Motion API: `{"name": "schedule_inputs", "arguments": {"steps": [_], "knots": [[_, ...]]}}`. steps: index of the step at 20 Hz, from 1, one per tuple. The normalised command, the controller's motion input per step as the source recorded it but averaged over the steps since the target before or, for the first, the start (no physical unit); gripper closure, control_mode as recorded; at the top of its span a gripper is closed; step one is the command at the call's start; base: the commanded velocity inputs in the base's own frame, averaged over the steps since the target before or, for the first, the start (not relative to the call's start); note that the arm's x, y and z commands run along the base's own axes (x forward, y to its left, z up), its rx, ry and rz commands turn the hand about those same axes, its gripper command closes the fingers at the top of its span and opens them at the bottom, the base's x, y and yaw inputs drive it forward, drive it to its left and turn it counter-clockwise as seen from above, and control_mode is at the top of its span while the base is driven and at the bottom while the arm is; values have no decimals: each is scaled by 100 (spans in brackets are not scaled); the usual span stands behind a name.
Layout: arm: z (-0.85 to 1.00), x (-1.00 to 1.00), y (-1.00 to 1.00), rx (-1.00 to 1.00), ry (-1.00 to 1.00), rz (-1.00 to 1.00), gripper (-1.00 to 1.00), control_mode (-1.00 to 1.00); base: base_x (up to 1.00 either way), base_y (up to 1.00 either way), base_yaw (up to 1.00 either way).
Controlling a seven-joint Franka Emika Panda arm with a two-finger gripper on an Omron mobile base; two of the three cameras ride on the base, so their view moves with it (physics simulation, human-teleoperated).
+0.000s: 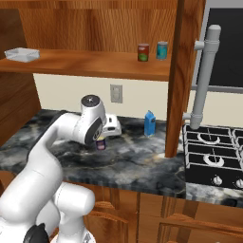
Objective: Pick the cans from the counter and place them in their designated side in the cabinet.
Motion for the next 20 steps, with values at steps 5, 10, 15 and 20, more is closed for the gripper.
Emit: {"name": "schedule_inputs", "arguments": {"steps": [5,10,15,20], "knots": [[42,-49,-9,0,0,0,100,-100,0,0,0],[47,-32,-8,0,0,0,100,-100,0,0,0],[47,-24,-6,0,-4,0,100,-100,0,0,0],[45,-25,-5,-1,-7,0,100,-100,0,0,0]]}}
